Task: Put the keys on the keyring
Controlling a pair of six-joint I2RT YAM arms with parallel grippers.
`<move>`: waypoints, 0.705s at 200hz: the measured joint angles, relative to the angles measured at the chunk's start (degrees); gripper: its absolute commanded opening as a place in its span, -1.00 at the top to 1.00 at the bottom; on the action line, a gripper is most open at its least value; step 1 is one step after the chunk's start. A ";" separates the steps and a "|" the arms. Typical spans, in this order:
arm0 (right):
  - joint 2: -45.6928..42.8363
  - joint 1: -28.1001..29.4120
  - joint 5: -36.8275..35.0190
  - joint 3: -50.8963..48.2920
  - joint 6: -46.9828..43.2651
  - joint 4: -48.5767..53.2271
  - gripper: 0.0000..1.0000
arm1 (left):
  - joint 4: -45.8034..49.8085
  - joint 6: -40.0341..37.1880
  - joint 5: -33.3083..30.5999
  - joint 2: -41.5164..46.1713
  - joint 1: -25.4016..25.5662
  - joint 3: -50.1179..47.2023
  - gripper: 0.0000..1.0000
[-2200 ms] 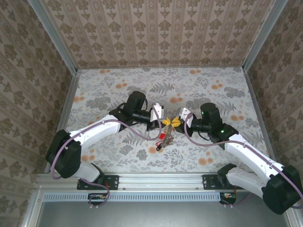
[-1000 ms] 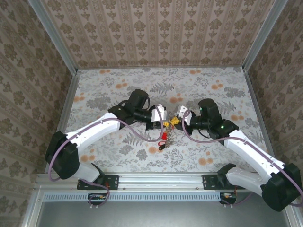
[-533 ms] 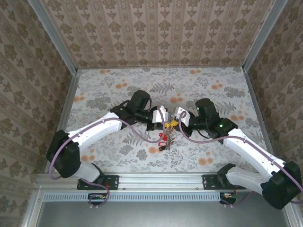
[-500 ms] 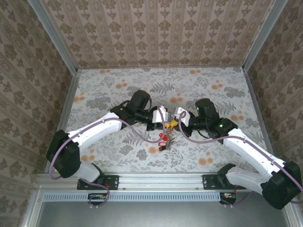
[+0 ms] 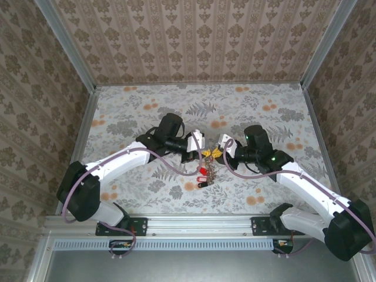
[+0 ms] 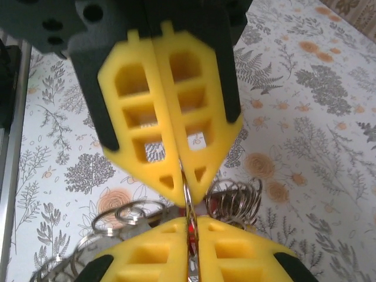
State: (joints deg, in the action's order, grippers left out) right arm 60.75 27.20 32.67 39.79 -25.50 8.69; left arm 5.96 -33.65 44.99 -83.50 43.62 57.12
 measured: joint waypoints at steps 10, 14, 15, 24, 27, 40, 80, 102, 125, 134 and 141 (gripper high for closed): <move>0.00 -0.31 0.74 -1.66 1.20 -1.77 0.73 | -1.09 1.07 1.36 0.00 -0.57 -0.50 1.00; 0.00 -0.35 0.87 -2.19 1.73 -2.27 0.73 | -1.60 1.40 1.86 0.00 -0.70 -0.61 1.00; 0.00 -0.37 0.92 -2.36 1.77 -2.47 0.73 | -1.81 1.57 2.05 0.00 -0.76 -0.63 1.00; 0.00 -0.44 1.27 -3.26 2.71 -3.39 0.71 | -3.23 2.36 3.10 0.00 -1.07 -0.70 1.00; 0.00 -0.46 1.38 -3.52 3.06 -3.76 0.71 | -3.76 2.60 3.48 0.00 -1.20 -0.70 1.00; 0.00 -0.50 1.86 -3.96 3.91 -4.92 0.69 | -5.73 3.63 4.81 0.09 -1.31 -0.83 1.00; -0.85 -0.59 1.46 -3.96 4.87 -7.23 0.51 | -8.00 4.81 6.10 0.42 -1.29 -1.14 1.00; -3.52 -0.59 -0.66 -3.96 4.13 -6.71 0.39 | -8.15 5.01 6.08 0.44 -1.33 -1.25 1.00; -5.88 -0.70 -1.38 -3.91 3.21 -5.09 0.30 | -8.15 5.01 6.10 0.55 -1.33 -1.25 1.00; -6.32 -0.70 -1.33 -3.89 3.19 -4.63 0.29 | -8.15 5.01 6.08 0.55 -1.33 -1.25 1.00; -6.40 -0.70 -1.11 -3.89 3.30 -4.59 0.29 | -8.15 5.01 6.08 0.55 -1.33 -1.25 1.00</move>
State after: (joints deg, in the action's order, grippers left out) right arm 54.35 26.50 31.55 35.90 -22.20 4.10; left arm -2.20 -28.64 51.07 -82.96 42.28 55.88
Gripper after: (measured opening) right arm 0.355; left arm 0.042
